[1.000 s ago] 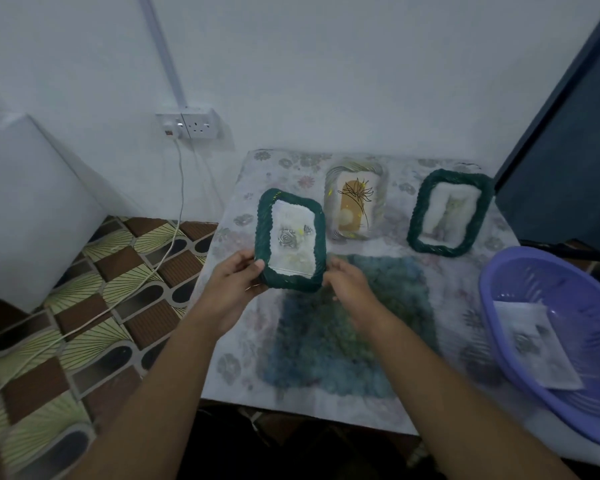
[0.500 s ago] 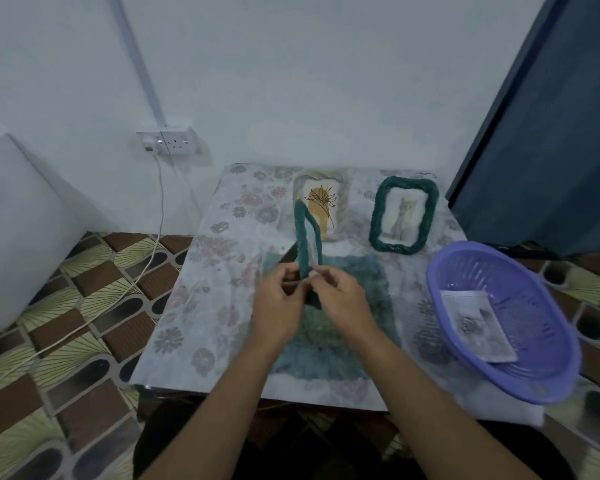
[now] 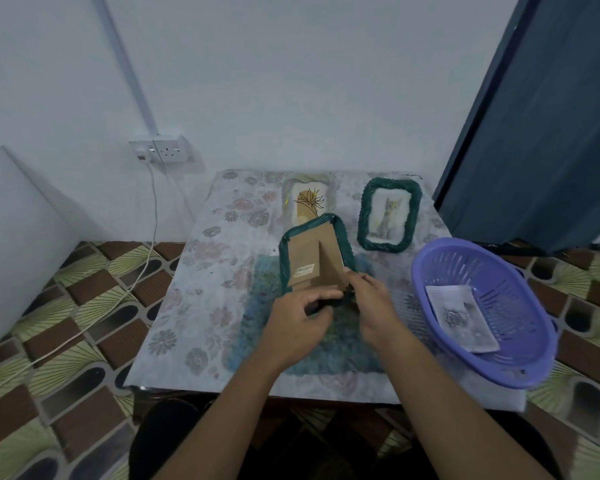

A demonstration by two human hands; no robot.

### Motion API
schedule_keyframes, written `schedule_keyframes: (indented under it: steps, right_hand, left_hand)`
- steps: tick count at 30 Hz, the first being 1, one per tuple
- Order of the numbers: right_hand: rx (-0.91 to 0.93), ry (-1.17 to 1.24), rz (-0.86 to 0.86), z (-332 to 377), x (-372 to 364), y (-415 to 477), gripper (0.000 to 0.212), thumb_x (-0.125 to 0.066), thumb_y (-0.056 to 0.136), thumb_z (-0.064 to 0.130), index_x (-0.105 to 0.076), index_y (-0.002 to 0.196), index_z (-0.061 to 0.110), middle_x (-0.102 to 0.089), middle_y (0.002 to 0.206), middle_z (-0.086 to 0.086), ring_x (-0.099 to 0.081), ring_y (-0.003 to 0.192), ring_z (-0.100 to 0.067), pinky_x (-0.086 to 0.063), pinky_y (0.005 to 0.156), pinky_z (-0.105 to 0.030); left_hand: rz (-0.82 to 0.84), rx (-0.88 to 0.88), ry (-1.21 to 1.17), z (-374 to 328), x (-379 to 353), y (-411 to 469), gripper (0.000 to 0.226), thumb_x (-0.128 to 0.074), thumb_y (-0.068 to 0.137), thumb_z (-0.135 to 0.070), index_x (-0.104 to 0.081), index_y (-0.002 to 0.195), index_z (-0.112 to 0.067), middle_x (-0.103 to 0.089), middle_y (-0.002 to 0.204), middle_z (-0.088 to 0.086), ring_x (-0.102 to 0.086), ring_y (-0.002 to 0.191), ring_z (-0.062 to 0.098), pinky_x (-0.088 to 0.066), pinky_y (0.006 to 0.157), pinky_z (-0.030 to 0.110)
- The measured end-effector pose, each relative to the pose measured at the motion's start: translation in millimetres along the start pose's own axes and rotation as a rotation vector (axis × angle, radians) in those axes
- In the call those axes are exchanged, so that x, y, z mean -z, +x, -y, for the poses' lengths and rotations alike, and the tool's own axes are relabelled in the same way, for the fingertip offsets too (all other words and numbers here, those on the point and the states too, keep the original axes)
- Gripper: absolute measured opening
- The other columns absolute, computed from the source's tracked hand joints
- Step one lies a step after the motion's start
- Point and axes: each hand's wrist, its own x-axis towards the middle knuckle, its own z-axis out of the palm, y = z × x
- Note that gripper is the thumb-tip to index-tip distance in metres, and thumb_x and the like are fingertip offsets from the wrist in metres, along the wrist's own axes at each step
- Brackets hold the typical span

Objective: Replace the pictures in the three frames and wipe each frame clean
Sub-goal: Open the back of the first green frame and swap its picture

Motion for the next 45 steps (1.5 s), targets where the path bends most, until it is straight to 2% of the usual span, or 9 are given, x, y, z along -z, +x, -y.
schedule_keyframes:
  steps: [7, 10, 13, 21, 28, 32, 37, 41, 45]
  right_hand:
    - [0.027, 0.012, 0.012, 4, 14, -4, 0.015, -0.057, 0.101, 0.022, -0.063, 0.093, 0.011, -0.065, 0.084, -0.002, -0.058, 0.072, -0.011, -0.042, 0.059, -0.022]
    - [0.042, 0.053, 0.021, 4, 16, -4, 0.015, -0.057, 0.101, 0.022, -0.064, 0.092, 0.012, -0.066, 0.084, 0.000, -0.059, 0.073, -0.010, -0.043, 0.061, -0.022]
    - [0.043, 0.094, 0.045, 3, 17, -4, 0.014, -0.058, 0.101, 0.021, -0.063, 0.092, 0.012, -0.067, 0.086, -0.001, -0.059, 0.078, -0.013, -0.044, 0.067, -0.024]
    - [0.077, 0.050, -0.032, 1, 20, -1, 0.027, -0.060, 0.100, 0.021, -0.050, 0.124, 0.024, -0.064, 0.110, 0.001, -0.061, 0.092, -0.011, -0.050, 0.070, -0.026]
    - [0.131, -0.266, 0.047, 4, 17, -8, 0.049, -0.062, 0.092, 0.053, -0.040, 0.121, 0.020, -0.054, 0.111, 0.010, -0.054, 0.098, -0.005, -0.042, 0.076, -0.028]
    - [0.185, -0.390, 0.041, -6, 14, -4, 0.064, -0.075, 0.086, 0.038, -0.028, 0.126, 0.018, -0.053, 0.123, 0.000, -0.056, 0.112, -0.017, -0.049, 0.094, -0.034]
    - [0.197, -0.368, 0.028, -20, 14, 1, 0.058, -0.073, 0.089, 0.027, -0.029, 0.125, 0.016, -0.053, 0.123, -0.002, -0.057, 0.111, -0.017, -0.049, 0.091, -0.032]
    - [0.228, -0.445, -0.055, -29, 13, 5, 0.051, -0.071, 0.087, 0.014, -0.031, 0.120, 0.016, -0.058, 0.116, -0.005, -0.061, 0.105, -0.021, -0.050, 0.082, -0.031]
    - [0.252, -0.593, -0.152, -34, 8, 6, 0.061, -0.074, 0.071, 0.027, -0.034, 0.117, 0.021, -0.061, 0.111, -0.006, -0.061, 0.106, -0.029, -0.051, 0.092, -0.052]
  left_hand:
    - [-0.318, 0.256, -0.114, 11, 25, -2, 0.044, -0.051, 0.089, 0.004, -0.062, 0.052, -0.018, -0.070, 0.069, 0.000, -0.060, 0.061, 0.006, -0.049, 0.065, 0.031]
    - [-0.360, 0.461, -0.141, 16, 26, 15, 0.027, -0.047, 0.100, -0.016, -0.073, 0.099, -0.022, -0.068, 0.107, -0.010, -0.059, 0.100, 0.008, -0.048, 0.097, 0.039]
    - [-0.176, 0.559, -0.176, 25, 23, 30, 0.041, -0.040, 0.105, -0.030, -0.048, 0.145, -0.025, -0.046, 0.147, -0.008, -0.049, 0.130, 0.022, -0.039, 0.111, 0.047]
    - [-0.233, 0.446, -0.241, 32, 14, 31, 0.031, -0.053, 0.098, -0.001, -0.068, 0.122, -0.014, -0.069, 0.105, -0.010, -0.062, 0.104, 0.011, -0.048, 0.095, 0.031]
    - [-0.252, 0.440, -0.255, 35, 13, 32, 0.025, -0.052, 0.102, -0.018, -0.067, 0.121, -0.018, -0.070, 0.111, -0.004, -0.063, 0.105, 0.013, -0.052, 0.097, 0.038]
    - [-0.186, 0.435, -0.296, 27, 12, 32, 0.038, -0.061, 0.091, -0.051, -0.070, 0.111, -0.020, -0.072, 0.103, -0.005, -0.067, 0.092, 0.011, -0.052, 0.075, 0.027]
    - [-0.155, 0.340, -0.159, 28, 11, 37, 0.033, -0.077, 0.083, -0.035, -0.068, 0.112, -0.021, -0.069, 0.098, -0.017, -0.062, 0.079, -0.016, -0.047, 0.062, 0.004]
    - [-0.181, 0.337, -0.013, 32, 6, 39, 0.039, -0.087, 0.072, -0.024, -0.069, 0.106, -0.020, -0.066, 0.088, -0.016, -0.057, 0.075, -0.014, -0.045, 0.058, 0.003]
    - [-0.181, 0.347, 0.122, 40, 0, 39, 0.035, -0.088, 0.070, -0.026, -0.061, 0.092, -0.025, -0.061, 0.081, -0.016, -0.057, 0.069, -0.004, -0.045, 0.056, 0.009]
